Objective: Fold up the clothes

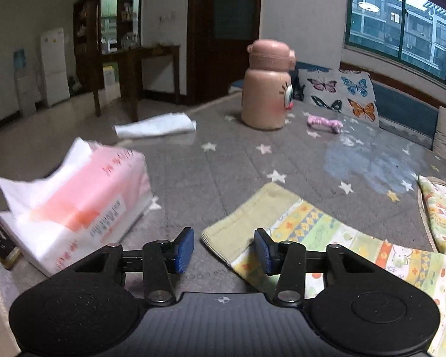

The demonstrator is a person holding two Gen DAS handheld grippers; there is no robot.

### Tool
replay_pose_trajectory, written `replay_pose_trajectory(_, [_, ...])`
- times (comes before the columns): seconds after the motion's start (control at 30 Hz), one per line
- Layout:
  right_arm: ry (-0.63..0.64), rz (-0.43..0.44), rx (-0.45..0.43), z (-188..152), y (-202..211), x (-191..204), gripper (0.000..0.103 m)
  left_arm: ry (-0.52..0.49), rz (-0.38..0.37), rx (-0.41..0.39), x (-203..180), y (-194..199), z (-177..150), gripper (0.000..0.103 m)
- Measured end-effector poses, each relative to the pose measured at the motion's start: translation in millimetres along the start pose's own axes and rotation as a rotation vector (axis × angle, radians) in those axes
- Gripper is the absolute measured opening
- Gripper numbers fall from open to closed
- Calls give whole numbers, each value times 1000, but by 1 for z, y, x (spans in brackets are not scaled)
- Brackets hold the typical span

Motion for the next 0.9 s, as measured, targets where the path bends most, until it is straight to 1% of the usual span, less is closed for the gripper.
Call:
replay_pose_trajectory(0.03, [-4,-3,-1,0,1,-1,56,2,-8,-2,0,0,0,45])
replay_pose_trajectory(0.1, [-10,-8,-2,-1,3,-1,56,8,-28,-3,-2,2,-2,34])
replay_pose_trajectory(0.13, [-14,-10,-2,-2,4,-2,56,15,-44,0,-2,3,-2,21])
replay_pose_trajectory(0.17, [-18,-11,-2,-2,5,-2,56,24,-60,7,-3,4,-2,13])
replay_pose_trajectory(0.2, [-21,-13,-2,-3,6,-3,56,34,-70,6,-4,7,-2,11])
replay_pose_trajectory(0.3, [-33,-21,-5,-4,9,-4,56,52,-106,-9,-13,22,0,10])
replay_pose_trajectory(0.37, [-48,-25,-11,-5,12,-7,56,50,-169,-20,-29,39,0,10])
replay_pose_trajectory(0.43, [-73,-26,-20,-6,16,-10,56,34,-245,-23,-49,59,-1,9])
replay_pose_trajectory(0.6, [-133,-40,-38,-8,25,-21,56,-13,-460,-25,-109,110,-7,9])
replay_pose_trajectory(0.77, [-199,-55,-57,-16,38,-35,55,-65,-675,5,-172,158,-20,9])
replay_pose_trajectory(0.83, [-227,-63,-63,-20,43,-41,55,-97,-743,18,-195,173,-31,9])
replay_pose_trajectory(0.9, [-251,-76,-67,-26,47,-48,55,-139,-789,47,-216,180,-45,9])
Point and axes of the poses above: each gripper's, at about its wrist camera, not at the fingertips, and y roughly against the way its jaws point, x to its left, z to its top, the point moved 8 cm from there along -y, roughly the way its jaws point, and after that the axes turned 9 degrees about y, right-handed, at the moved point
